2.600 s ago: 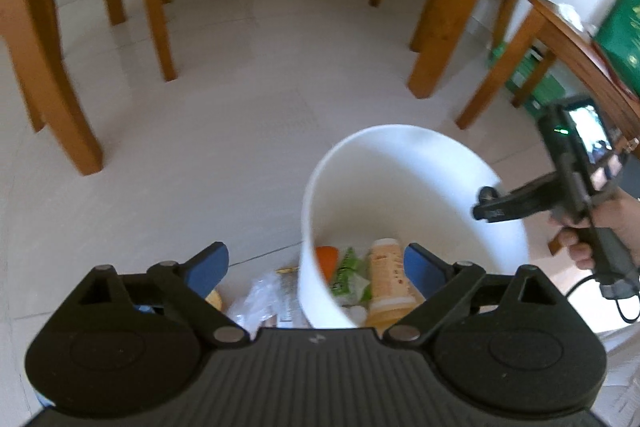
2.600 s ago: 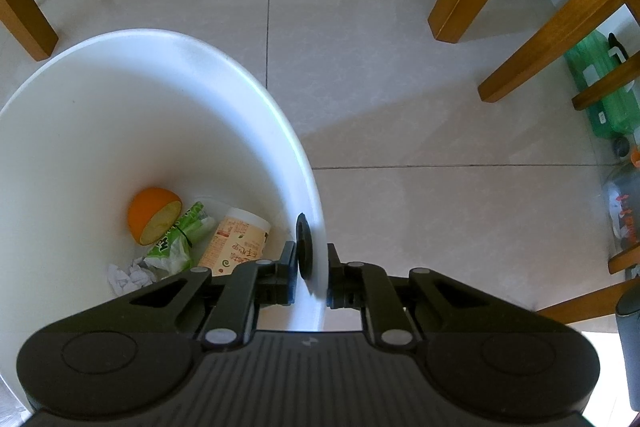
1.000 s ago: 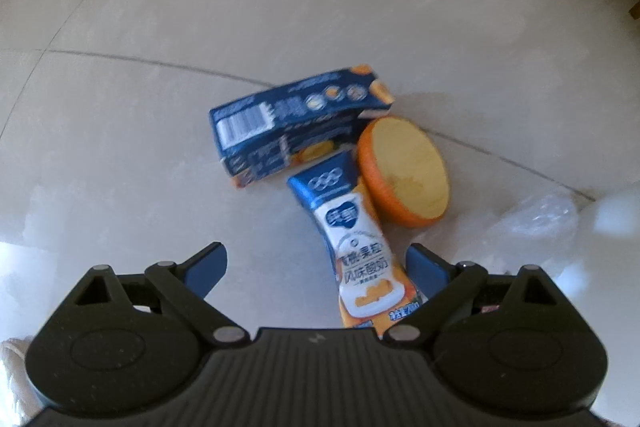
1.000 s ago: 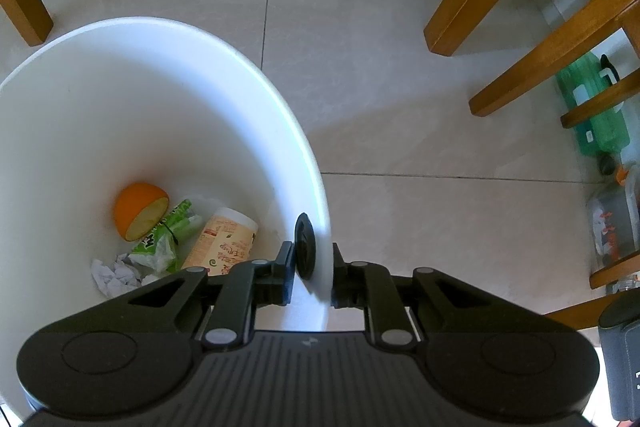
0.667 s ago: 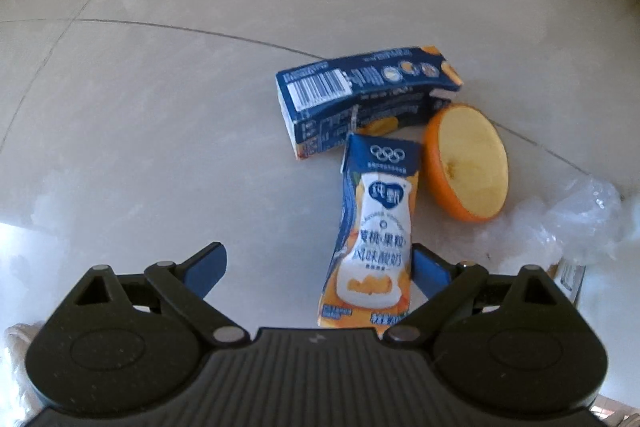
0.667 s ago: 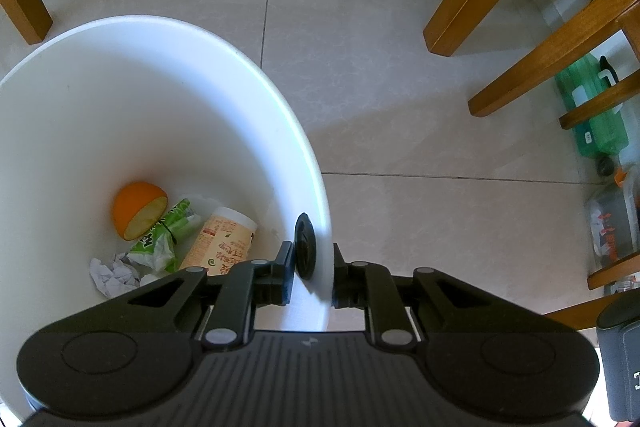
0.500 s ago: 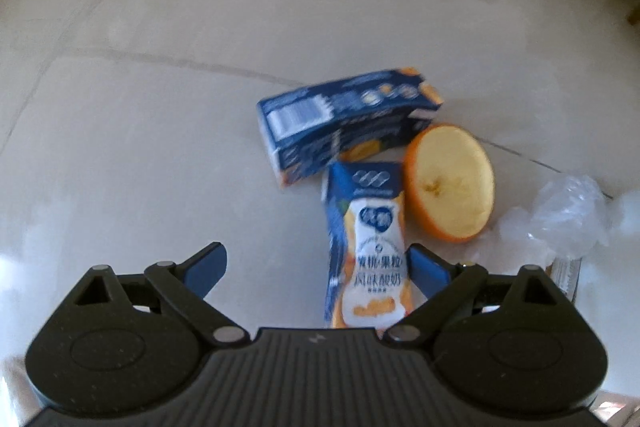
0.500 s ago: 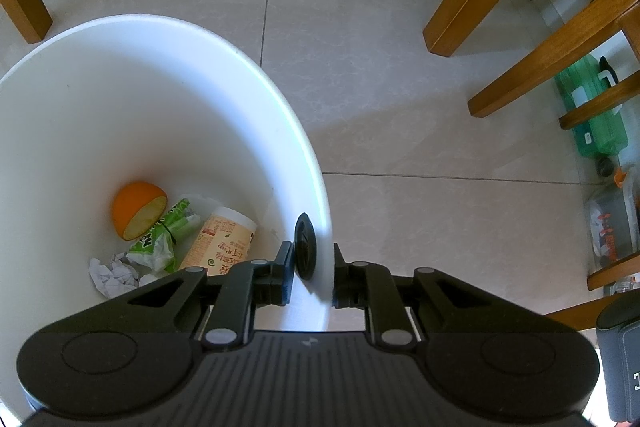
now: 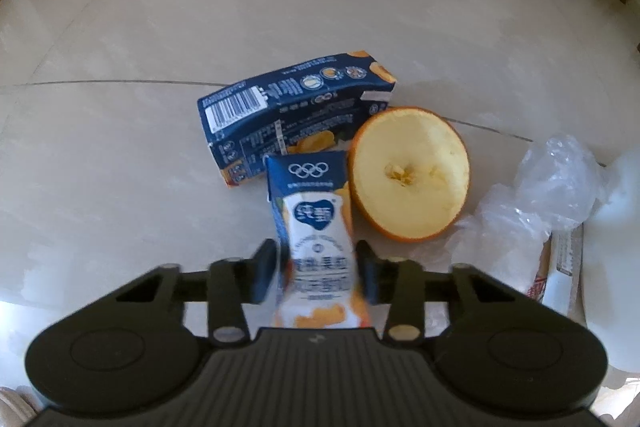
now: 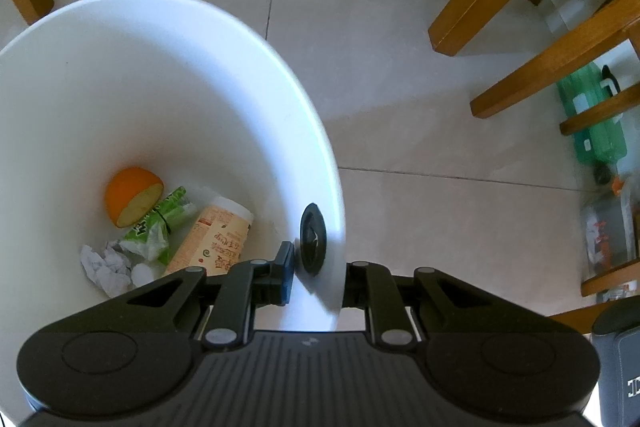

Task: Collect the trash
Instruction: 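Move the left tool to the yogurt-drink pouch and close it, then carry the yogurt pouch with the left tool into the bin and release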

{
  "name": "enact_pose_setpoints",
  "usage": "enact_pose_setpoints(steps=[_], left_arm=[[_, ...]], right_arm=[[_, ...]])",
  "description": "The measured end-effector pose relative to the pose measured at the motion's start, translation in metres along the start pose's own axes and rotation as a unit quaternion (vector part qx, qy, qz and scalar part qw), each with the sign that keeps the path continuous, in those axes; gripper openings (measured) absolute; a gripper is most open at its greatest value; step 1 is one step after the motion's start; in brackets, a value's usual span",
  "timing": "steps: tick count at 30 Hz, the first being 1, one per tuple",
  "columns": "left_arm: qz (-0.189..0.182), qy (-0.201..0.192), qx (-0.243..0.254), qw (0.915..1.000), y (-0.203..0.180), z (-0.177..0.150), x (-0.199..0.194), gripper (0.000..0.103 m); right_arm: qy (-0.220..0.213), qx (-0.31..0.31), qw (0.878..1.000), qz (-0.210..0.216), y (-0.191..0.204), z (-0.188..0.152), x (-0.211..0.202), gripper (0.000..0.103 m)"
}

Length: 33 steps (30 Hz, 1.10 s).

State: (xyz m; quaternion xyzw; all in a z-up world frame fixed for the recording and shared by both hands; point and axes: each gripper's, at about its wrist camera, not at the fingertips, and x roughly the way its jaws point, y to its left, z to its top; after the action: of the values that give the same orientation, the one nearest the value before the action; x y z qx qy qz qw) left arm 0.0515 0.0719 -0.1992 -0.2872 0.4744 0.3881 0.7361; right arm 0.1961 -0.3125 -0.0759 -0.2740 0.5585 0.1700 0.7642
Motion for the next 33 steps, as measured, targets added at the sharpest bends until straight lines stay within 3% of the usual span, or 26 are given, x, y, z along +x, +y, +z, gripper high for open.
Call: enact_pose_setpoints(steps=[7,19,33], left_arm=[[-0.003,-0.001,-0.03,0.9996,0.001,-0.005,0.0,0.036],[-0.008,0.011,0.0,0.9999,0.005,0.001,-0.028,0.035],[-0.052,0.033,0.042,0.9972,0.005,0.017,-0.069,0.035]], right_arm=[[0.004,0.02,1.0,0.018,-0.008,0.003,0.001,0.017],[0.006,0.048,0.998,0.044,-0.02,0.008,0.002,0.015],[0.004,0.054,0.997,0.05,-0.021,0.006,-0.003,0.015]])
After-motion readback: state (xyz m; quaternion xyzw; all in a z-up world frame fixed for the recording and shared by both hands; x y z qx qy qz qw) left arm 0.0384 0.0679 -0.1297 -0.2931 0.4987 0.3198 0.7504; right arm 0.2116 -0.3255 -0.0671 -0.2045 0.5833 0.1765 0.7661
